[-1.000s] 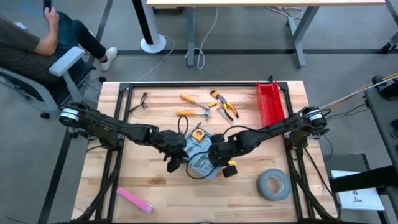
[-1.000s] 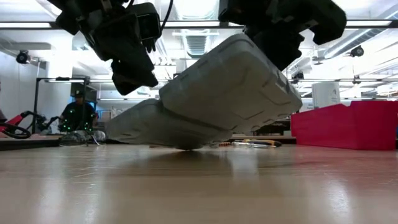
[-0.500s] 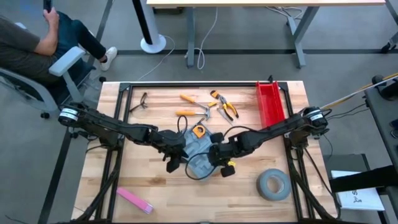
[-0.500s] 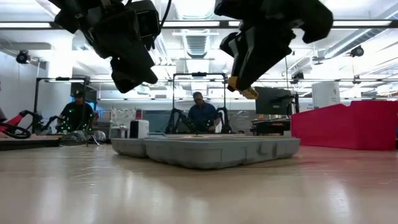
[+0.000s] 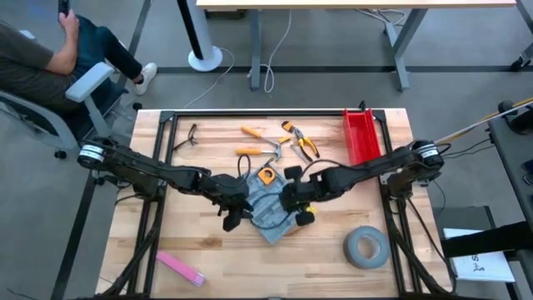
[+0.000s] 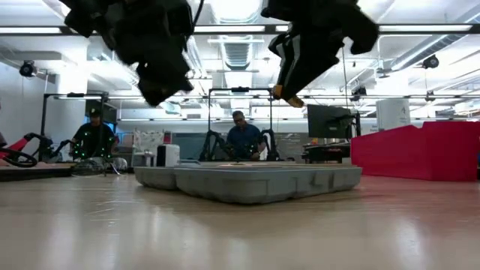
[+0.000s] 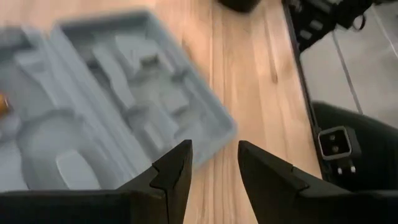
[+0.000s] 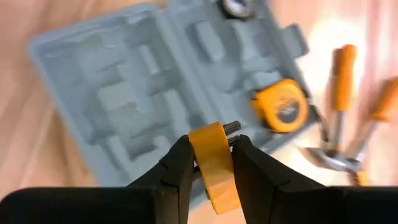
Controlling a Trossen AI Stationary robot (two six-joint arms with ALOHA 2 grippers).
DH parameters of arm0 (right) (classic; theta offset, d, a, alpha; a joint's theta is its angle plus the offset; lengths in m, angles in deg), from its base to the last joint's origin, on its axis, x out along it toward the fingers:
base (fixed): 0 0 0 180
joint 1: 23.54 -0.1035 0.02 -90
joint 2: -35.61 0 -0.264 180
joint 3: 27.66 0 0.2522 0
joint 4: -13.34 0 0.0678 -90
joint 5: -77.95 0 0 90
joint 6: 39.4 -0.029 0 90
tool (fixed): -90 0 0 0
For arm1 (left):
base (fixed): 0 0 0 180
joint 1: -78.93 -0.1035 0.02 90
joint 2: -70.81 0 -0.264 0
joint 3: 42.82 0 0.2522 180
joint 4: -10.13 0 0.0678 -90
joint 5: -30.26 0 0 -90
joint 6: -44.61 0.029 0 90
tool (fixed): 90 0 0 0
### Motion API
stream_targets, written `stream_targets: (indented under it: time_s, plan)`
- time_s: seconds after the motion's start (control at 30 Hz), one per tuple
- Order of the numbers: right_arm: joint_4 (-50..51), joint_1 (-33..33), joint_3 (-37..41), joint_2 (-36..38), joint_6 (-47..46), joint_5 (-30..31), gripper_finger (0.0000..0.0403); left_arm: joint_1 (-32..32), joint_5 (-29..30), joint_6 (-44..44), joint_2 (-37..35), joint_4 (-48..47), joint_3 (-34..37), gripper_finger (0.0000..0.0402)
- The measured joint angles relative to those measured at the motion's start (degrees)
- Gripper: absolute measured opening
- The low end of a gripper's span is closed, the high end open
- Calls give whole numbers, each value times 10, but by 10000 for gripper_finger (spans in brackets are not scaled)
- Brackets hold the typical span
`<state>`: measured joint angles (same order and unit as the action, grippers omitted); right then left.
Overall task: Prefit tool cases
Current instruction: Remove the yellow screwdriver bit set from the gray pre-fit tool case
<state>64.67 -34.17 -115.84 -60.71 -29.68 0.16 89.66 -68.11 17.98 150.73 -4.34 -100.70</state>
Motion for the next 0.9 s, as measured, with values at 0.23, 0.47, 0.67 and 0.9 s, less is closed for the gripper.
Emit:
stream_targets:
  time_s: [0.23,0.47,0.67,0.9]
  plan:
    - [13,58,0,31,22,0,72,21,94,36,-21,16,0,137]
    - [20,130,12,60,39,-2,86,21,108,37,-21,44,7,137]
    - [10,192,56,63,53,-22,78,21,108,25,-21,157,57,137]
    - [-92,243,128,63,53,-64,83,15,112,-17,-21,277,133,137]
